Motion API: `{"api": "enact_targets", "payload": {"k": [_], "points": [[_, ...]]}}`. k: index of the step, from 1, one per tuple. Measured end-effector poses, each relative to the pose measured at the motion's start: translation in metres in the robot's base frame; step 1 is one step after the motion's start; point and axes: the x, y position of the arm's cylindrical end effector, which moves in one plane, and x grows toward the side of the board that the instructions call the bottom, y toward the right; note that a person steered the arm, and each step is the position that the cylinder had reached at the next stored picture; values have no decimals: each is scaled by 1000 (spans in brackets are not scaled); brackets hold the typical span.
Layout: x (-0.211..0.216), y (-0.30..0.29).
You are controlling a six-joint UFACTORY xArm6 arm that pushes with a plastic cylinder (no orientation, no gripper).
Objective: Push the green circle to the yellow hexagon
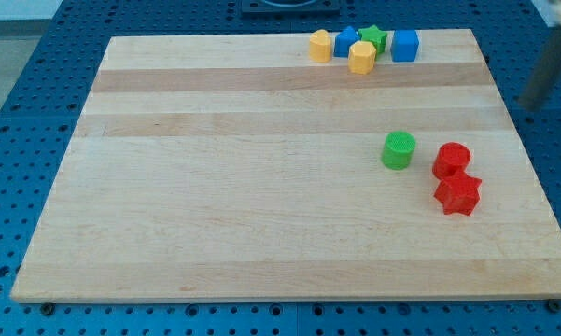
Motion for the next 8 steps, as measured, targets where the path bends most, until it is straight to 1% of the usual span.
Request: {"api": "enact_targets", "payload": {"k": [1, 2, 3, 5, 6, 7, 8], "points": [[40, -10], [69, -76], [86, -143], [122, -230], [96, -220], [72, -174], [67, -153]]}}
